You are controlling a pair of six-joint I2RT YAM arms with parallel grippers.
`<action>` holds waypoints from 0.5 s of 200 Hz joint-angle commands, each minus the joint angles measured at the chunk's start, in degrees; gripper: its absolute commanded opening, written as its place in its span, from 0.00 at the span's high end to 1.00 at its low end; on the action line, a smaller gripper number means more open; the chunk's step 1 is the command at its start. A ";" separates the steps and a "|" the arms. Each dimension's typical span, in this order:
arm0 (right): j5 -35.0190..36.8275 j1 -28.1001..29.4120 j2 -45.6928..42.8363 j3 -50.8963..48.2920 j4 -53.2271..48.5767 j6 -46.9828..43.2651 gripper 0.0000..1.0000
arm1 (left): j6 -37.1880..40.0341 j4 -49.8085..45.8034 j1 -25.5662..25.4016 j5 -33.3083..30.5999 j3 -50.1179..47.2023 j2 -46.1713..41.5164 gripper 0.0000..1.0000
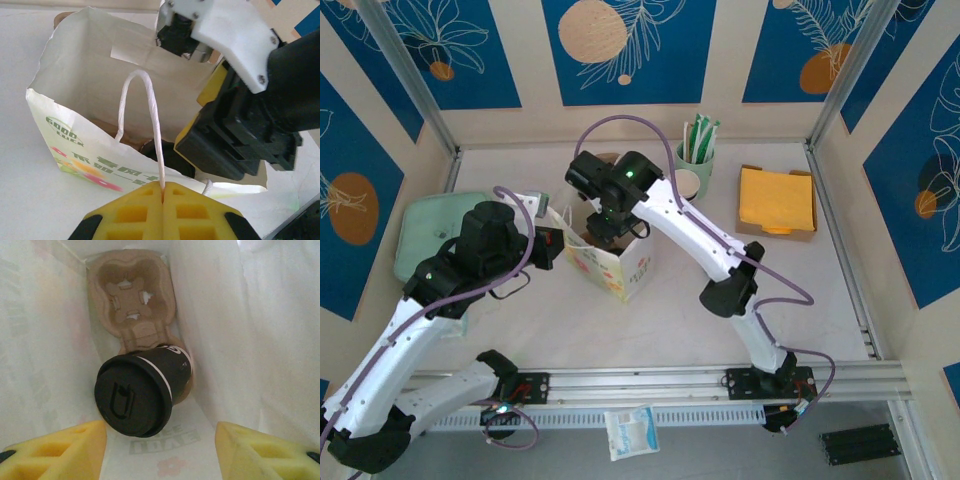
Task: Pack the takeout coffee
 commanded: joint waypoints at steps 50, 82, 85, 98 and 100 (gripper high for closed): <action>-0.94 -0.57 2.97 -1.61 -1.63 -0.15 0.40 | 0.02 1.07 0.05 -0.32 0.20 -0.07 1.00; -1.05 -0.45 3.02 -2.21 -1.46 -0.17 0.40 | 0.07 1.07 0.03 -0.36 0.29 0.00 1.00; -1.02 -0.41 3.01 -2.24 -1.42 -0.20 0.40 | 0.07 1.07 0.09 -0.36 0.33 0.05 1.00; -1.17 -0.34 3.12 -2.56 -1.41 -0.21 0.39 | 0.04 1.07 0.10 -0.36 0.30 0.05 1.00; -1.17 -0.32 3.10 -2.62 -1.39 -0.23 0.39 | 0.07 1.07 0.09 -0.36 0.31 0.01 1.00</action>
